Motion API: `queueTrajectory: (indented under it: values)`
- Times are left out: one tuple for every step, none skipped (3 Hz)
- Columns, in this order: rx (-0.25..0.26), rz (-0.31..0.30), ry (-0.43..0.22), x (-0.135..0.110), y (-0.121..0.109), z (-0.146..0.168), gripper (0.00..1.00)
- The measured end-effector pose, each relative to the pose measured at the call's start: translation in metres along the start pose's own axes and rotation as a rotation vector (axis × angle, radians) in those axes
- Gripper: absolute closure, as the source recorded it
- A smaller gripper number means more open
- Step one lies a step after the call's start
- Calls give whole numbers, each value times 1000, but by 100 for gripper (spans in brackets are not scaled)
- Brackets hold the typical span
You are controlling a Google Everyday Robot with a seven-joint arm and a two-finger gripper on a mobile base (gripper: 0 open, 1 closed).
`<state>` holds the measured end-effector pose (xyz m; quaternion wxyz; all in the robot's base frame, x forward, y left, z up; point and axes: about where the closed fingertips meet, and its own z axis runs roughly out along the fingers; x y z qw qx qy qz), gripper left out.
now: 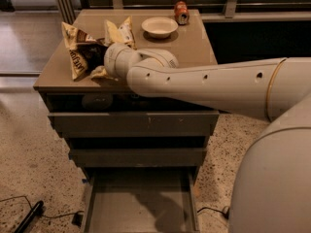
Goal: Pick brown chip bag from bottom drawer and place on counter
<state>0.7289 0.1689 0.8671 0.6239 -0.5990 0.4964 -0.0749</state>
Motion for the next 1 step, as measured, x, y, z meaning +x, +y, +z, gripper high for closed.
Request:
queueTrajectory:
  values:
    - [0, 0, 0, 0, 0, 0, 0]
